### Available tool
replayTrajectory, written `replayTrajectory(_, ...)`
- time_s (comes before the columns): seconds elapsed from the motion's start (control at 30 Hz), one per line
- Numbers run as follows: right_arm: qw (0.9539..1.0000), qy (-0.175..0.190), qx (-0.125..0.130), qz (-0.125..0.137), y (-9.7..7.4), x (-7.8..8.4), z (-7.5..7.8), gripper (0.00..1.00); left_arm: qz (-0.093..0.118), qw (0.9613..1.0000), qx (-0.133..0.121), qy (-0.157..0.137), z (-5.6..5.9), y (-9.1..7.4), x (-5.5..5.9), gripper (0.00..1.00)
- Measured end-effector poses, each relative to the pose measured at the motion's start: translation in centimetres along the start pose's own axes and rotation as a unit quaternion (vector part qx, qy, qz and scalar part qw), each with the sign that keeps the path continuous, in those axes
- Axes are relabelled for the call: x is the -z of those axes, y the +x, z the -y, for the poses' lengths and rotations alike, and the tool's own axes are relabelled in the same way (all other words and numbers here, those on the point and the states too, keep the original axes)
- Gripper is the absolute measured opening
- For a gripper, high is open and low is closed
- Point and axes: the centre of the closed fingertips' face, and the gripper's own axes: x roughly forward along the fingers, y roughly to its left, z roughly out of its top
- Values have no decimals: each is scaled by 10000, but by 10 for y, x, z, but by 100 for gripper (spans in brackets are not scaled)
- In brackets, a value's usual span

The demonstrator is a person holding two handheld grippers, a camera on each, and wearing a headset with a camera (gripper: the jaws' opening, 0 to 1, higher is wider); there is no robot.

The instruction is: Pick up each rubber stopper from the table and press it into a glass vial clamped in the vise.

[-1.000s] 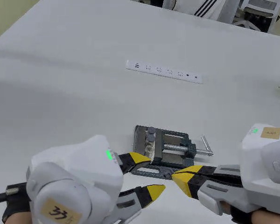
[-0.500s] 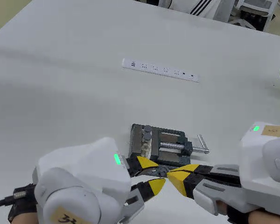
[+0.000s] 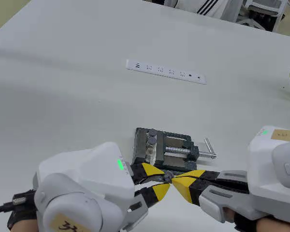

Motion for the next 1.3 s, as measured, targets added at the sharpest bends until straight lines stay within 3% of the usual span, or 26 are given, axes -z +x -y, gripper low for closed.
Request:
replayTrajectory(0.23,10000,72,-49,45,-1,-3,-1,0,51,10000,-10,-35,0,-1,-2,5)
replayTrajectory(0.8,9996,-133,-185,170,-3,-9,0,0,238,9995,79,-190,-6,-4,-5,4)
replayTrajectory(0.97,9986,-88,-358,378,-12,-19,2,0,457,9981,208,-357,-8,-9,-14,4)
replayTrajectory(1.0,9983,-56,-406,419,-16,-22,4,2,581,9968,296,-463,-8,-11,-18,4)
replayTrajectory(1.1,9949,-4,-749,680,-29,-35,-1,5,738,9946,412,-599,-9,-17,-30,4)
replayTrajectory(1.17,9939,-9,-797,756,-38,-42,2,3,734,9951,416,-521,-12,-20,-34,4)
replayTrajectory(1.3,9896,-174,-1035,981,-49,-54,-1,6,924,9914,620,-689,-13,-28,-44,4)
